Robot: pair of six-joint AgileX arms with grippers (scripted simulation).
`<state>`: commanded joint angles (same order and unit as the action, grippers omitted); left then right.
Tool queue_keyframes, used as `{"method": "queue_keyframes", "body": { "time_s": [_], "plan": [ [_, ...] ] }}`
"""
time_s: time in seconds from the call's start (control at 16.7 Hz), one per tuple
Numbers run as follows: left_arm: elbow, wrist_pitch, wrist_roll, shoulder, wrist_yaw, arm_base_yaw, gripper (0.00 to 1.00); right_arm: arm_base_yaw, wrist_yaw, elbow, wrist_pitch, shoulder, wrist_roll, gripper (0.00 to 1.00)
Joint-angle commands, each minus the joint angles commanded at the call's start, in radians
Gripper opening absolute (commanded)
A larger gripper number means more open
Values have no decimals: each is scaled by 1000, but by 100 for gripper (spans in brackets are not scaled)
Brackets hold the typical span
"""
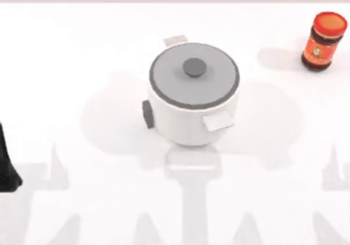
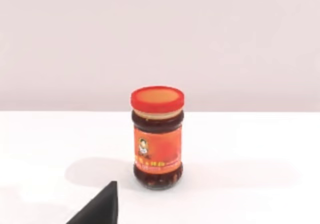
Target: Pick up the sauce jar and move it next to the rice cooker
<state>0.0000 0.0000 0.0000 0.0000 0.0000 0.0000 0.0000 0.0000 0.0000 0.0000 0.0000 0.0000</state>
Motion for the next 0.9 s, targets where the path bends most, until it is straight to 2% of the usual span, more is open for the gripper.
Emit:
{"method": "queue_keyframes", "body": {
  "time_s": [0.24,0.42,0.9],
  "plan": [
    [0,0,0,0,0,0,100,-3,4,28,-12,25,-1,100],
    [0,0,0,0,0,0,100,-10,13,141,-64,132,-4,100],
    [0,0,0,0,0,0,100,-6,22,734,-363,735,-30,100]
  ]
}}
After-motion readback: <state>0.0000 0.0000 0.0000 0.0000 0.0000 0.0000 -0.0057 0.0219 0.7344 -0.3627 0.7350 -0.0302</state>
